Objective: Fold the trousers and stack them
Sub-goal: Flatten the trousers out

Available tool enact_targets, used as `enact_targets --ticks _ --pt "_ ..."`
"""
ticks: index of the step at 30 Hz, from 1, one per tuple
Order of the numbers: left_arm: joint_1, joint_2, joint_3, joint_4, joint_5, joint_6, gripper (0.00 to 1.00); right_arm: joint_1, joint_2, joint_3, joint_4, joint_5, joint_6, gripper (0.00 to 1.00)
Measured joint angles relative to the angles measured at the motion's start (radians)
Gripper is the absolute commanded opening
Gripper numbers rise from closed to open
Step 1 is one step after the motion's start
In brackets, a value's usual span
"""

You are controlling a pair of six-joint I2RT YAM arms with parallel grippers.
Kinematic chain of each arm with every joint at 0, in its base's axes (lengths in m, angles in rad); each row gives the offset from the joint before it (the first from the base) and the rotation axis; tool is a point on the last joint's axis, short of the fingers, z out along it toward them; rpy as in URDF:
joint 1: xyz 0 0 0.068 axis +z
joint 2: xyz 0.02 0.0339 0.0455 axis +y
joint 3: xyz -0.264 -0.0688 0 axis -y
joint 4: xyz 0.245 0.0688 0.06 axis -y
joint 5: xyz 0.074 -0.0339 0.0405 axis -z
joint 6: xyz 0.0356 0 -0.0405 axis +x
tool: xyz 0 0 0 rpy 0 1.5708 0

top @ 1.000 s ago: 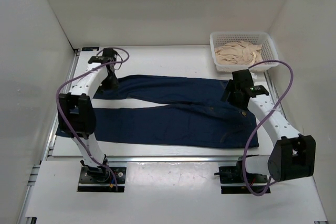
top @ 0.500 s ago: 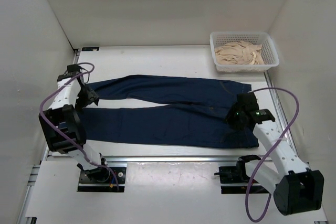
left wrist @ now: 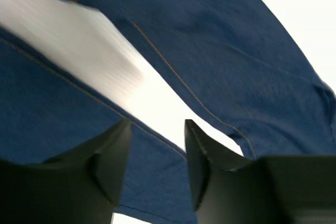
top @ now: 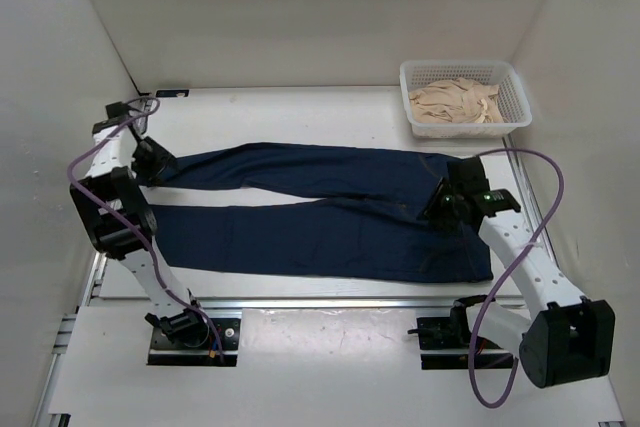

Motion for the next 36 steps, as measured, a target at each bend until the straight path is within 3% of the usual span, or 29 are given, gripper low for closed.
enact_targets --ticks 6,11,14,18,21,26,30,31,35,36 --pt "0.171 0.107 0.003 0.014 0.182 0.007 0.59 0.009 0.055 0.071 0.047 0.036 -0.063 0.41" --pt "0.204 0.137 0.003 0.019 0.243 0.018 0.79 0.013 0.088 0.071 0.048 0.039 -0.097 0.41" --pt "0.206 0.139 0.013 0.019 0.249 0.024 0.80 0.013 0.099 0.071 0.048 0.040 -0.107 0.41" --pt "0.208 0.173 0.073 0.024 0.221 0.031 0.73 0.013 0.119 0.072 0.047 0.039 -0.123 0.41" --pt "0.212 0.216 0.113 0.029 0.194 0.029 0.60 0.014 0.133 0.083 0.044 0.039 -0.137 0.41" --pt "0.214 0.286 0.142 0.034 0.163 0.010 0.59 0.014 0.147 0.111 0.046 0.041 -0.156 0.41" --pt "0.213 0.314 0.179 0.023 0.146 -0.009 0.40 0.015 0.150 0.112 0.045 0.043 -0.157 0.41" --pt "0.211 0.315 0.187 0.024 0.145 -0.014 0.28 0.015 0.151 0.112 0.045 0.043 -0.157 0.40" --pt "0.204 0.316 0.218 0.026 0.139 -0.026 0.10 0.016 0.151 0.112 0.044 0.043 -0.156 0.40" --pt "0.202 0.316 0.225 0.026 0.139 -0.027 0.10 0.017 0.151 0.112 0.044 0.043 -0.156 0.40"
